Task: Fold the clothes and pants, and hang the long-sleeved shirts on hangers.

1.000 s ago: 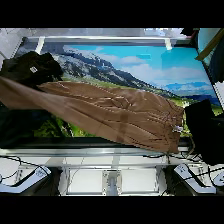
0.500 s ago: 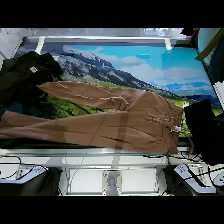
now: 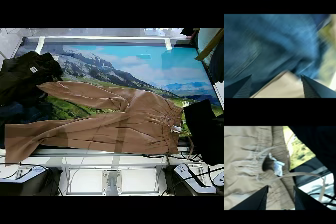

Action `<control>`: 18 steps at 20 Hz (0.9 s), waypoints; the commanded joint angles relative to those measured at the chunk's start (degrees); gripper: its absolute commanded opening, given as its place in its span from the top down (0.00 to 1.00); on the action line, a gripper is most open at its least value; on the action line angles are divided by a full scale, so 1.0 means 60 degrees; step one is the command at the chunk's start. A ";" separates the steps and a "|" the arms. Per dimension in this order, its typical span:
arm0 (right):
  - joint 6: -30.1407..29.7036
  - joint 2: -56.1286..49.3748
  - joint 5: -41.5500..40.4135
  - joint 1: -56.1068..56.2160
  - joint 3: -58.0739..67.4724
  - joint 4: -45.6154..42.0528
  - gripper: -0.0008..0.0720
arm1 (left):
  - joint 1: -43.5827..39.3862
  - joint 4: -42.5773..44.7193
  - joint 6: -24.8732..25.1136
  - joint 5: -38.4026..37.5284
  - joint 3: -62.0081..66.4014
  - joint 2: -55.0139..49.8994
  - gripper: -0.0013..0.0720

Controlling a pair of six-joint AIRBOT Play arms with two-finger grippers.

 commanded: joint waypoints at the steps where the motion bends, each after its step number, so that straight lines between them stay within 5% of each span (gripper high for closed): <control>1: -0.0080 -0.0007 -0.0200 -0.0004 0.0007 -0.0965 0.48 | -0.0474 -0.1847 -0.0025 -0.0087 -0.0011 0.0004 0.01; 8: -0.0146 -0.0007 -0.0681 -0.0004 -0.1191 -0.2175 0.45 | -0.2823 0.3191 -0.1166 -0.0135 -0.0015 -0.0262 0.02; 18: -0.0109 -0.0004 -0.0612 0.0000 -0.1829 -0.1089 0.45 | -0.2707 0.3366 -0.1195 -0.0495 -0.0011 -0.1188 0.02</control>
